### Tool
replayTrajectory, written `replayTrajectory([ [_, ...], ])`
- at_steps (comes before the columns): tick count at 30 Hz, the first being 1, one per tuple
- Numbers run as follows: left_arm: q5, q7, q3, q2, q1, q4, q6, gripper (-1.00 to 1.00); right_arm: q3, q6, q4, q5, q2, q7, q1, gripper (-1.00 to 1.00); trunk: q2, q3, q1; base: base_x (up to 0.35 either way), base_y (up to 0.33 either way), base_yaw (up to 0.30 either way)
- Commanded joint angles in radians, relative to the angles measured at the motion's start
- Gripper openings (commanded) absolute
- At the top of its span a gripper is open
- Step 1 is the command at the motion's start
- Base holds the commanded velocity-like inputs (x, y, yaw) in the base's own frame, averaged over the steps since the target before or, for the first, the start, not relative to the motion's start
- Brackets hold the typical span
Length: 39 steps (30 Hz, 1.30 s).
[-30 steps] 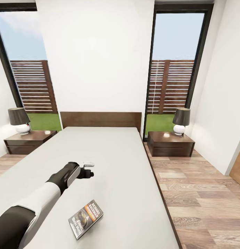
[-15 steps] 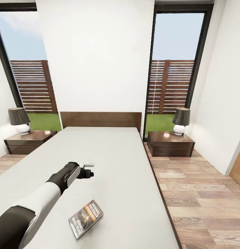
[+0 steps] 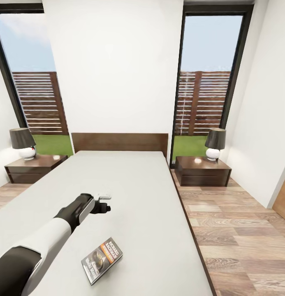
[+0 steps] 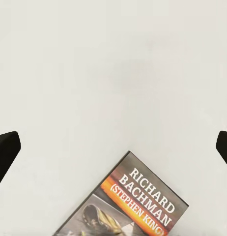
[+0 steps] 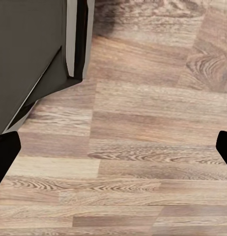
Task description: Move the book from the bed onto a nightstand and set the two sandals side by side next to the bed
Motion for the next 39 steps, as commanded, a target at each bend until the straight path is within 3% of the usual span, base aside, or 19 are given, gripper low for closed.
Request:
replayTrajectory([
  [1,0.008,0.003,-0.007,0.001,0.001,-0.002,0.009,1.0,0.008,-0.006,0.002,-0.01,0.0,0.0,0.0,1.0,0.0,-0.001,0.0,0.0,0.0,0.0],
  [15,0.008,0.01,-0.007,0.01,0.022,-0.014,0.088,1.0,0.006,-0.002,-0.007,-0.01,0.003,-0.011,0.0,1.0,0.0,-0.001,0.0,0.0,0.0,0.0],
  [16,0.008,0.011,-0.007,0.011,0.023,-0.014,0.14,1.0,0.005,-0.002,-0.007,-0.01,0.003,-0.011,0.0,1.0,0.0,-0.001,0.0,0.0,0.0,0.0],
  [39,0.007,0.013,-0.008,0.011,0.024,-0.015,0.144,1.0,0.005,-0.001,-0.006,-0.01,0.002,-0.01,0.0,1.0,0.0,-0.001,0.0,0.0,0.0,0.0],
])
